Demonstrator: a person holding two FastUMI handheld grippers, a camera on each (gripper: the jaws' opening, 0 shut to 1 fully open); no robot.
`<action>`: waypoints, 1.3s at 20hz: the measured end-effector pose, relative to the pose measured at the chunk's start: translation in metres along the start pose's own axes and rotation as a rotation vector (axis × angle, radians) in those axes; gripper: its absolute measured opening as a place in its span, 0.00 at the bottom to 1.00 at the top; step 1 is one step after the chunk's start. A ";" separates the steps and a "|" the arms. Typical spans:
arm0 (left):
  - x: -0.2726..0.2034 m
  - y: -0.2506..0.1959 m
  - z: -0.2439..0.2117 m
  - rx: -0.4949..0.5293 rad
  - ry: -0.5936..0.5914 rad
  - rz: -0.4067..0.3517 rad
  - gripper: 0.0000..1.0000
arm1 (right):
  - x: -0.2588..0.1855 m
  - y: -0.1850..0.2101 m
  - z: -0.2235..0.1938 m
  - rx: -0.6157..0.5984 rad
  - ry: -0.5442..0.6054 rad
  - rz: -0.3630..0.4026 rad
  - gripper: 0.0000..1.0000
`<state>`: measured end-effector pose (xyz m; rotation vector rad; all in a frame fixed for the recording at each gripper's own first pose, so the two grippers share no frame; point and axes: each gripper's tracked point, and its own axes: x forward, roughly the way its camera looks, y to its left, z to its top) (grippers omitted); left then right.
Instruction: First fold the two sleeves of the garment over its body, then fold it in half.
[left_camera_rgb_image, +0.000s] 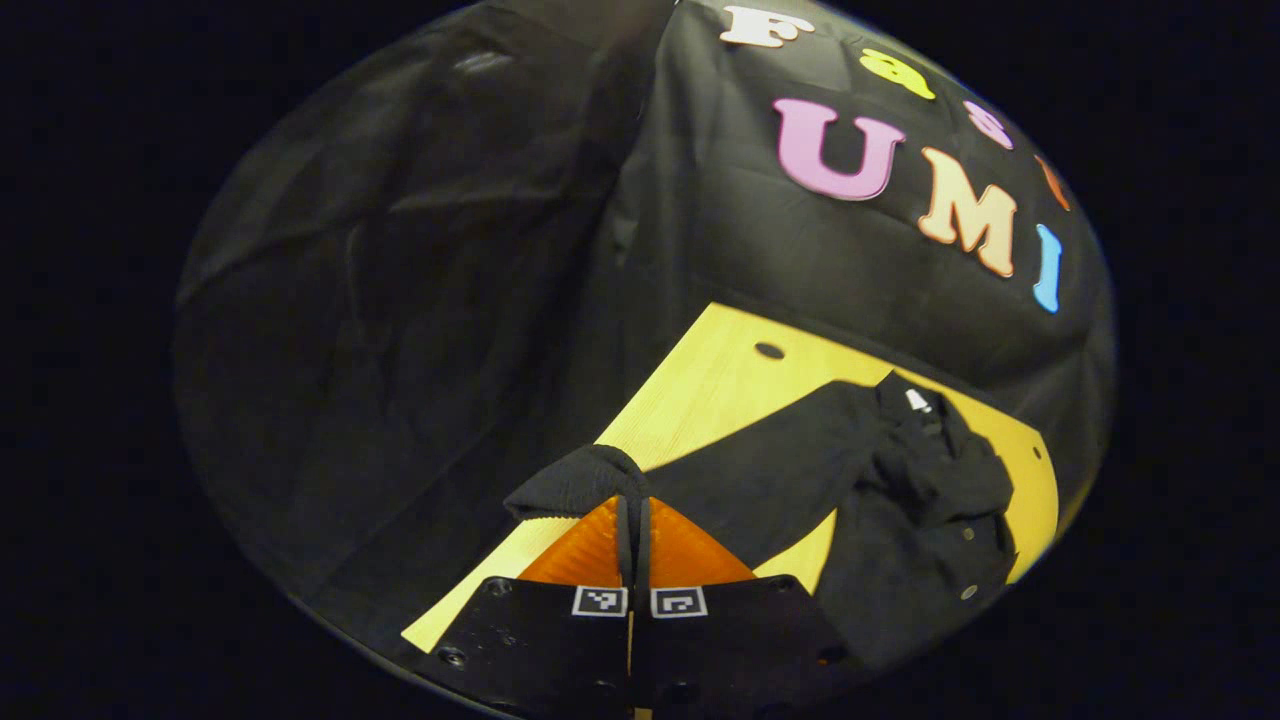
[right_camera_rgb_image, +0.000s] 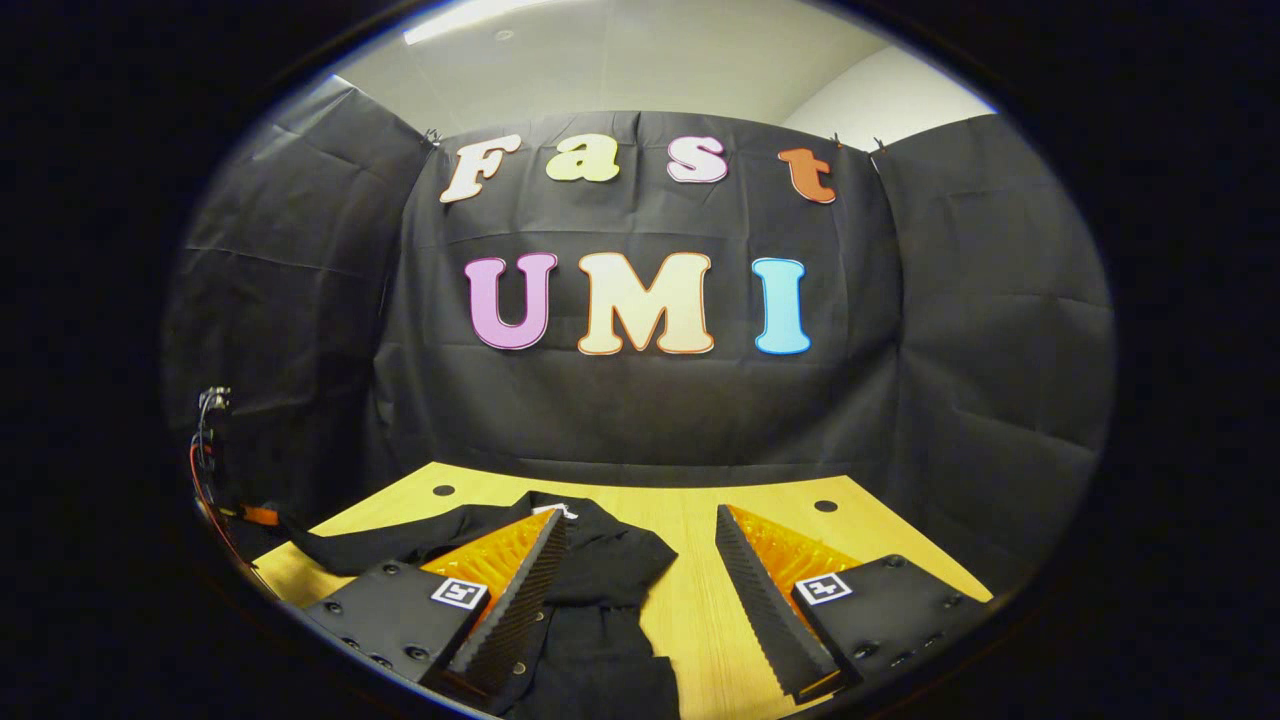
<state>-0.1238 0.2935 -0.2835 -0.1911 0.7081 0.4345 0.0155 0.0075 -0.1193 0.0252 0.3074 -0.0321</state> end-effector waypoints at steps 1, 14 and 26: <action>0.001 -0.012 0.012 0.008 -0.017 -0.027 0.00 | -0.001 0.001 -0.002 -0.001 0.002 0.000 0.95; 0.035 -0.211 0.080 0.209 -0.105 -0.423 0.00 | -0.027 -0.029 -0.017 0.076 0.031 -0.129 0.94; 0.034 -0.388 0.045 0.376 -0.038 -0.718 0.00 | -0.081 -0.089 -0.037 0.149 0.068 -0.336 0.95</action>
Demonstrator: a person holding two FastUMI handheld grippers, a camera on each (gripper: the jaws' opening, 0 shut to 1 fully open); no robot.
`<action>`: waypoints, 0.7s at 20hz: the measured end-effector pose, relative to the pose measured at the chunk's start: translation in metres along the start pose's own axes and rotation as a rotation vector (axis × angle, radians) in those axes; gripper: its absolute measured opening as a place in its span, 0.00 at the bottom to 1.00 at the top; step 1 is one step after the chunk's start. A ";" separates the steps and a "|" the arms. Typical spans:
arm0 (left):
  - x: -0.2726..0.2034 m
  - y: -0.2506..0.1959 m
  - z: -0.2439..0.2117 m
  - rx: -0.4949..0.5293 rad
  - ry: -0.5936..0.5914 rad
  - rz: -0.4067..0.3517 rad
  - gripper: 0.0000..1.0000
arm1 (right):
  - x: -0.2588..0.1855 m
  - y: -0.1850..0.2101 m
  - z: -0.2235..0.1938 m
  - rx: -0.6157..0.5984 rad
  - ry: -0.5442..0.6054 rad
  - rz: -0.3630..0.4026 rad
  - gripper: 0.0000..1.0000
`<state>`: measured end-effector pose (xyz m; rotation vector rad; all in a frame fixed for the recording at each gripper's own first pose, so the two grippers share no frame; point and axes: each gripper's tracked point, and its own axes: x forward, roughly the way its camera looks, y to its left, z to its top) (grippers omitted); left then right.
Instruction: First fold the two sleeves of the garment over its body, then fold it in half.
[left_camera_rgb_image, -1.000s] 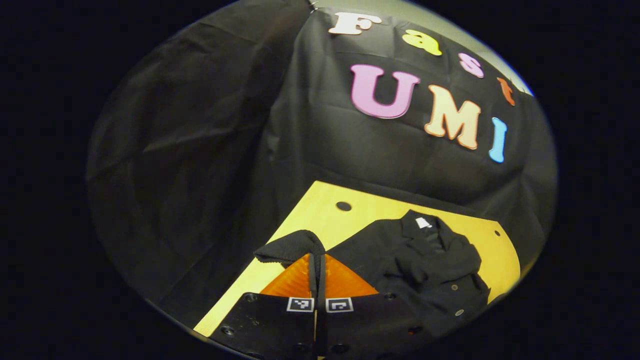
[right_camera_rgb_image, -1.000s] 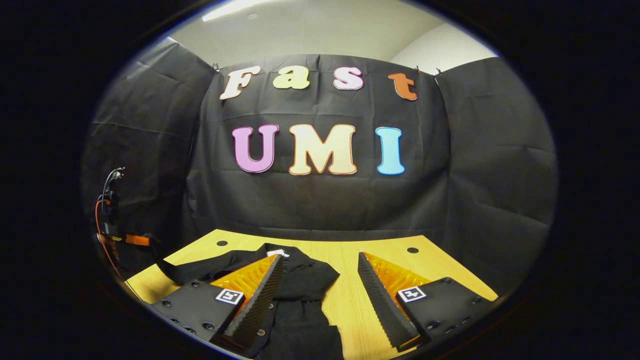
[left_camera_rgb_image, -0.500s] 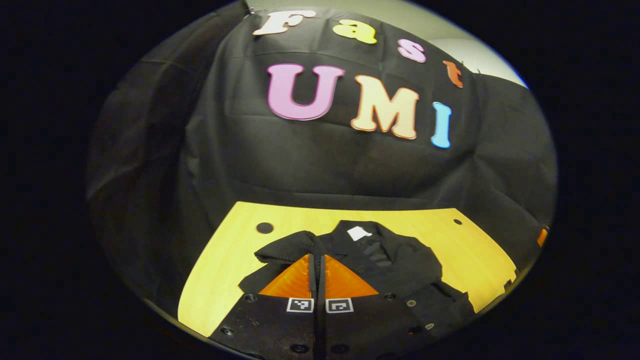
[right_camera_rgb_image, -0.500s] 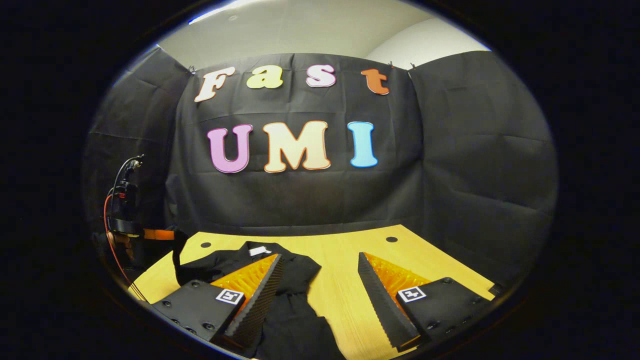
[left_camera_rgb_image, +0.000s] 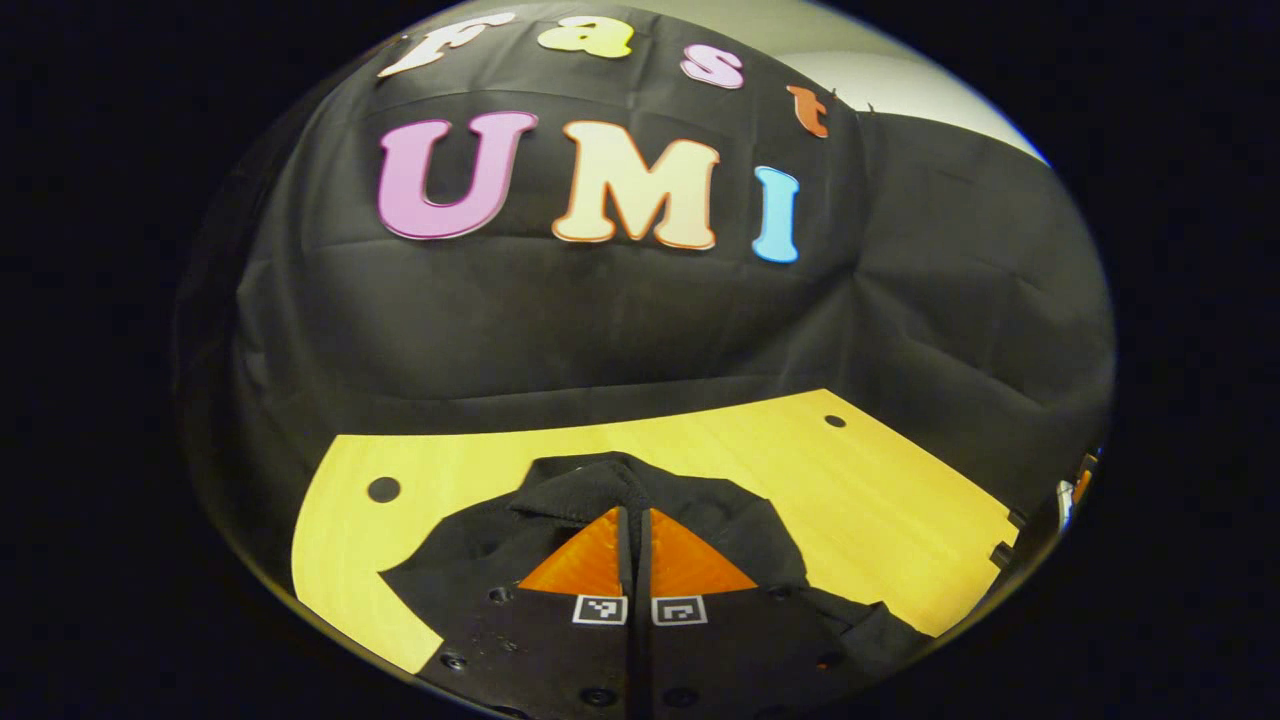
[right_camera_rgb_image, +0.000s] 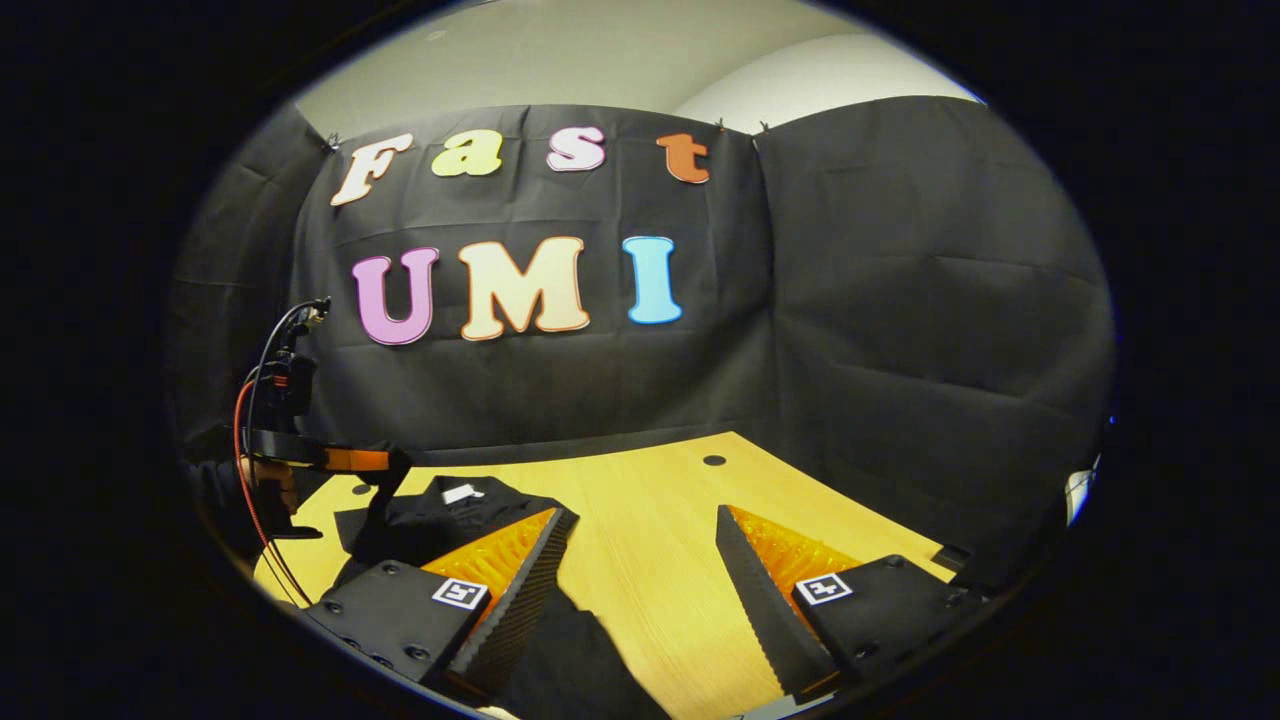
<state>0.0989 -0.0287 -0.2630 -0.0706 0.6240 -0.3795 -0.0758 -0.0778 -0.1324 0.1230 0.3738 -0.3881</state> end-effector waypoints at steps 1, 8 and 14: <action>0.007 -0.009 0.000 0.002 0.006 -0.018 0.00 | -0.004 -0.005 -0.001 0.005 0.000 -0.014 0.95; 0.044 -0.058 -0.016 0.028 0.083 -0.074 0.00 | -0.022 -0.031 -0.008 0.023 0.011 -0.078 0.95; 0.054 -0.046 -0.011 0.034 0.078 0.025 0.35 | -0.026 -0.029 -0.014 0.022 0.027 -0.044 0.95</action>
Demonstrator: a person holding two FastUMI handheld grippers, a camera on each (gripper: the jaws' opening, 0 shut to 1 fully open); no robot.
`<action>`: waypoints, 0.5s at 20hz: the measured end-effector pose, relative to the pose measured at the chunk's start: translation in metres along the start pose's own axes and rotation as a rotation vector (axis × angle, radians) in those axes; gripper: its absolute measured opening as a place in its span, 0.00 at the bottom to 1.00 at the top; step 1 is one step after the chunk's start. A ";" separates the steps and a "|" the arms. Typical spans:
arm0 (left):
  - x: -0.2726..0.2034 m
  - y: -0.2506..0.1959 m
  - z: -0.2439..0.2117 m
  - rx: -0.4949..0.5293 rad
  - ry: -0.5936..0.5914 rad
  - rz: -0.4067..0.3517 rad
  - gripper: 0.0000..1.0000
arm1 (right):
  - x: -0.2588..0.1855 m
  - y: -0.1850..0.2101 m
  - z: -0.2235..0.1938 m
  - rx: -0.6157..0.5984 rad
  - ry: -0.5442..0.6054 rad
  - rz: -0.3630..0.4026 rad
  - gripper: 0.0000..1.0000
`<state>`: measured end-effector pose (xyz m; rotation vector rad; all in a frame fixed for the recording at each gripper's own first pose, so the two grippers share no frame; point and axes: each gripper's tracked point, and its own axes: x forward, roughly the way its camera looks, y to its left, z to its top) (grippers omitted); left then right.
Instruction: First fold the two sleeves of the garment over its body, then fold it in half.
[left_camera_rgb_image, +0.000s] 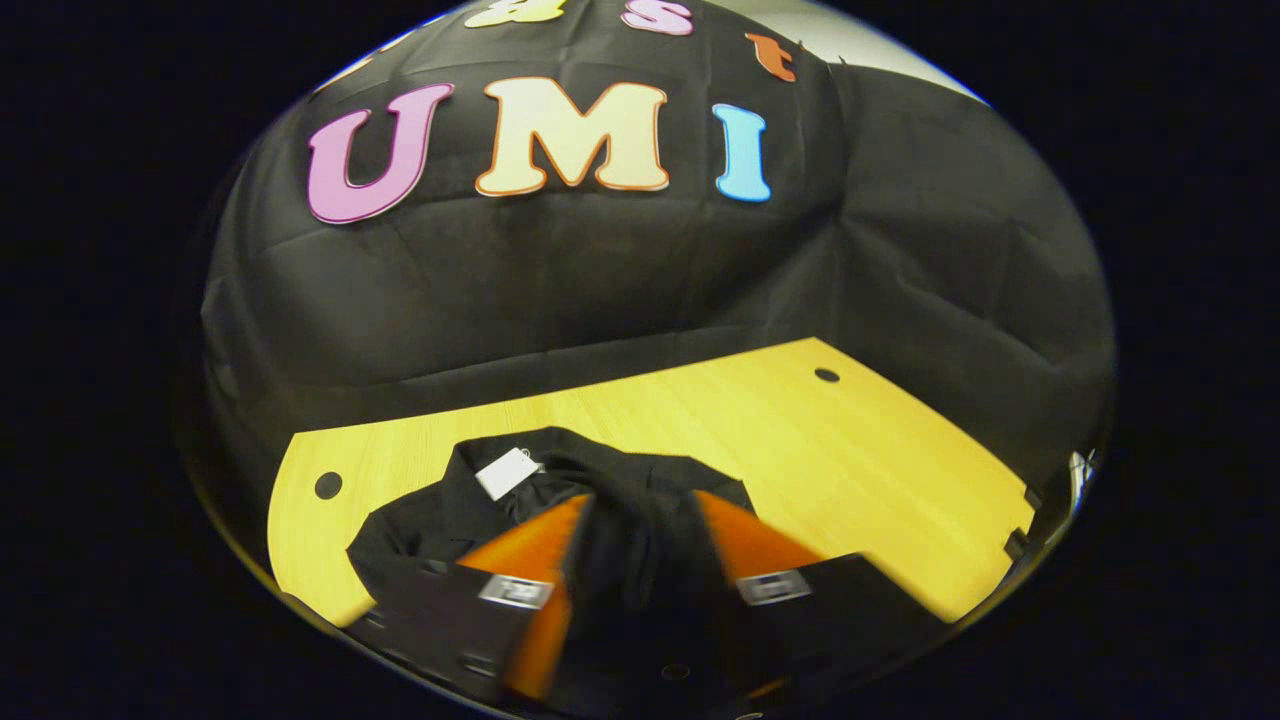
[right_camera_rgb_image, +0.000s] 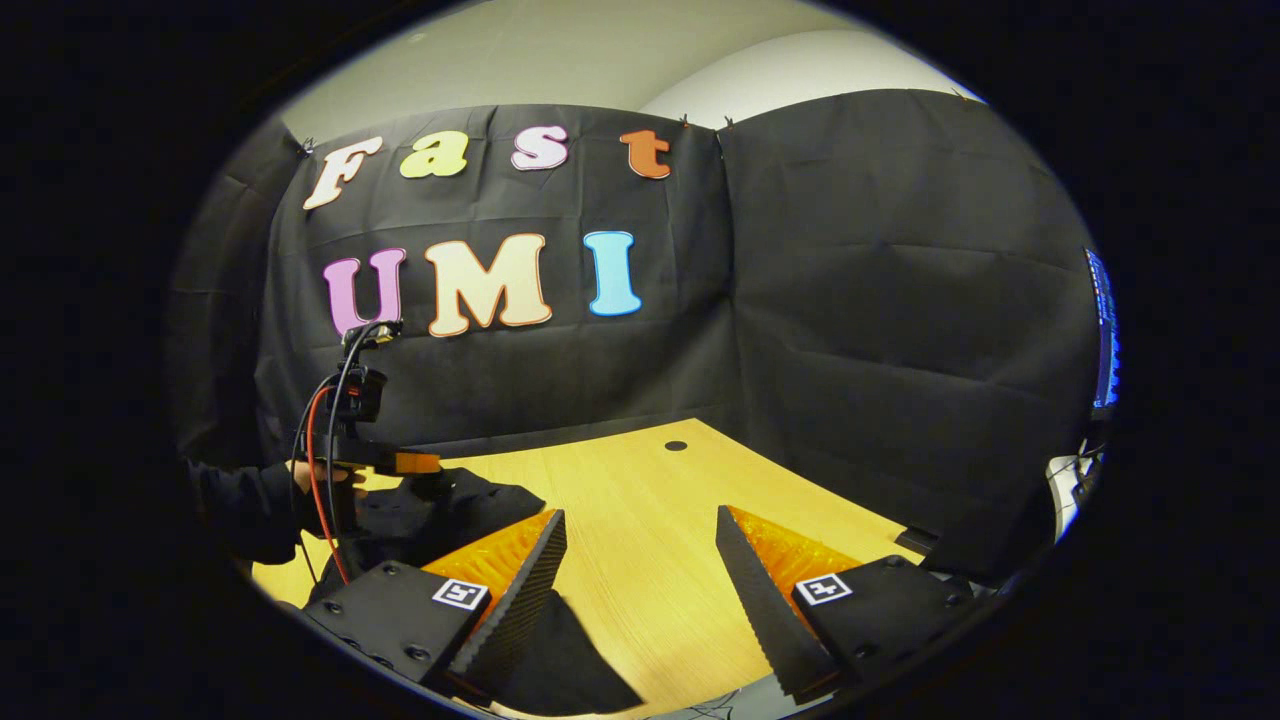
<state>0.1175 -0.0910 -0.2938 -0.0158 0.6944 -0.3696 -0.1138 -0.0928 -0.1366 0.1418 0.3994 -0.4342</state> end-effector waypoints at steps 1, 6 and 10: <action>-0.012 0.004 0.011 -0.010 -0.042 0.004 0.65 | 0.002 0.000 -0.001 -0.007 0.001 0.013 0.95; -0.070 0.043 0.025 0.028 -0.131 0.081 0.93 | 0.016 0.020 0.000 -0.027 0.011 0.115 0.95; -0.132 0.076 0.012 0.004 -0.169 0.154 0.93 | 0.027 0.038 -0.004 -0.055 0.025 0.214 0.96</action>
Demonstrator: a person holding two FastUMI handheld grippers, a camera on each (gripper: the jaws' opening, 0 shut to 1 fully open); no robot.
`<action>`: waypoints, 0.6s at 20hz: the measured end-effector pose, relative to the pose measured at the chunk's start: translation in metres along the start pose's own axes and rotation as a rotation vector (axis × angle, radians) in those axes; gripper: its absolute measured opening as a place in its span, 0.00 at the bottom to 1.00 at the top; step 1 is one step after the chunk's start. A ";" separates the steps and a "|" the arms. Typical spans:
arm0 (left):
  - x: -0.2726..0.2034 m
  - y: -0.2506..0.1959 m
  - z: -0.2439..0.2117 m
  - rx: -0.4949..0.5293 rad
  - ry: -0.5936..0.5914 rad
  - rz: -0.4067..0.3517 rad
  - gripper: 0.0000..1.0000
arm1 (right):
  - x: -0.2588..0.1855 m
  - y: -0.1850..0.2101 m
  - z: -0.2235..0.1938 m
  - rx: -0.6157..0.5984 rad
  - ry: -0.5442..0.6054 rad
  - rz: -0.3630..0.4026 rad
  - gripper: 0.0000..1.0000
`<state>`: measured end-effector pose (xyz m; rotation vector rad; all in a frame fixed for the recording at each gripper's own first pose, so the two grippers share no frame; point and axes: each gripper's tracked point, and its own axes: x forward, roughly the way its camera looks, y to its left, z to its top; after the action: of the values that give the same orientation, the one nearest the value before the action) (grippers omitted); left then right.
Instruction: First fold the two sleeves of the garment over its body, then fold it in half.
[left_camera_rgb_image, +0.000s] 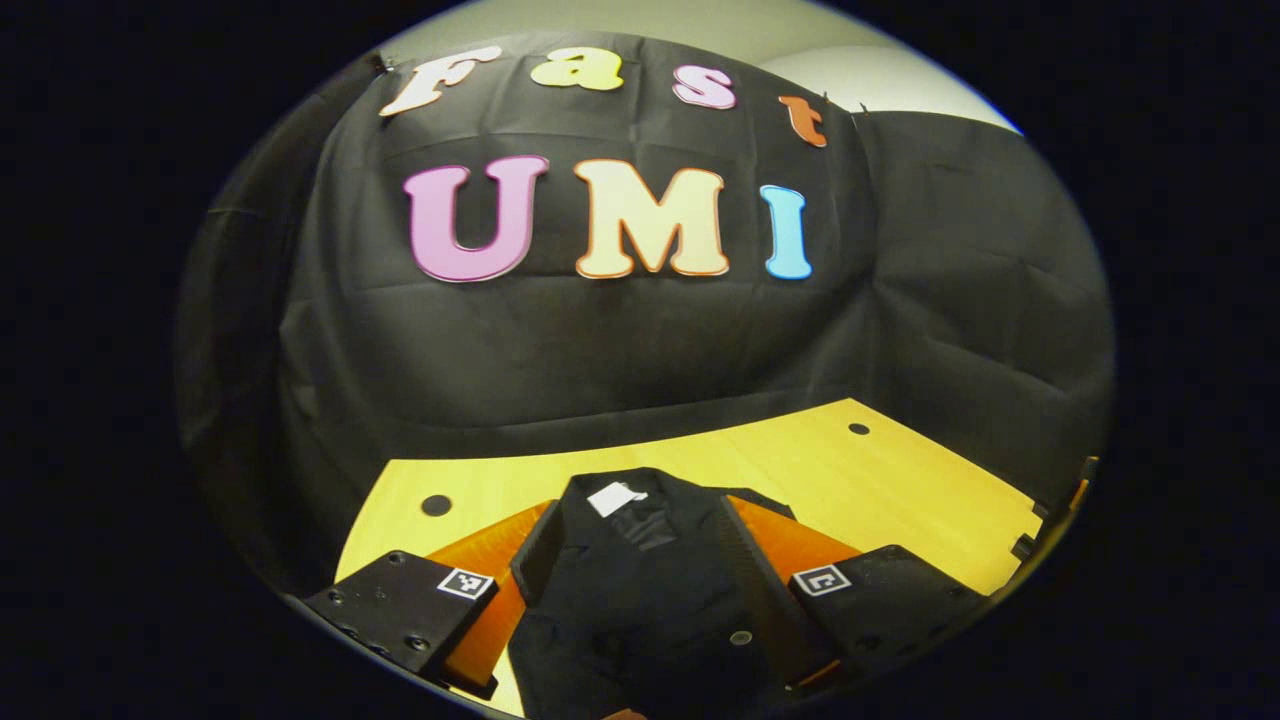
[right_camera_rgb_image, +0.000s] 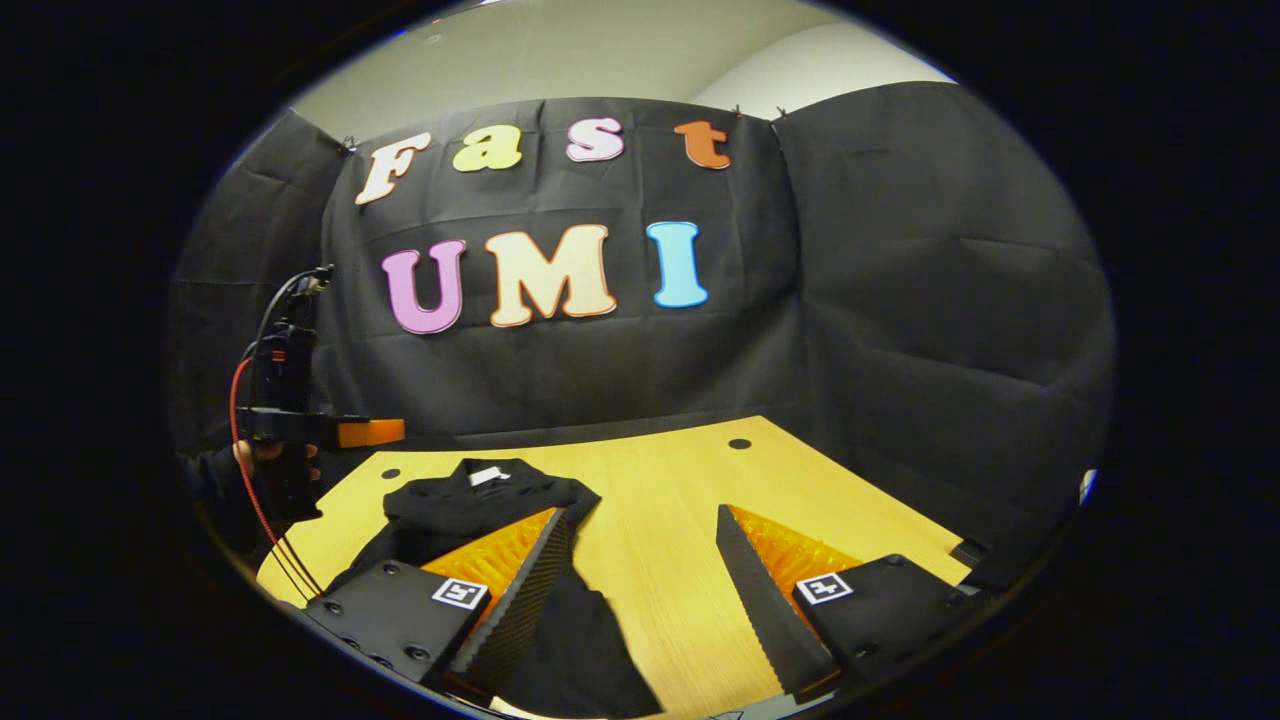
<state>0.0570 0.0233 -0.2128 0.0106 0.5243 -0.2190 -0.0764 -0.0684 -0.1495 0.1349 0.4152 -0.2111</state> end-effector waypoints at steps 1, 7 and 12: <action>-0.015 0.010 -0.005 -0.007 0.000 0.020 0.93 | 0.003 0.003 -0.002 -0.009 0.007 0.023 0.96; -0.097 0.059 -0.064 -0.031 0.061 0.148 0.92 | 0.018 0.020 -0.036 -0.078 0.088 0.132 0.96; -0.146 0.087 -0.137 -0.092 0.200 0.243 0.92 | 0.023 0.026 -0.092 -0.160 0.213 0.187 0.96</action>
<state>-0.1156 0.1472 -0.2627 0.0064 0.7259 0.0453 -0.0853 -0.0308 -0.2403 0.0378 0.6260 0.0217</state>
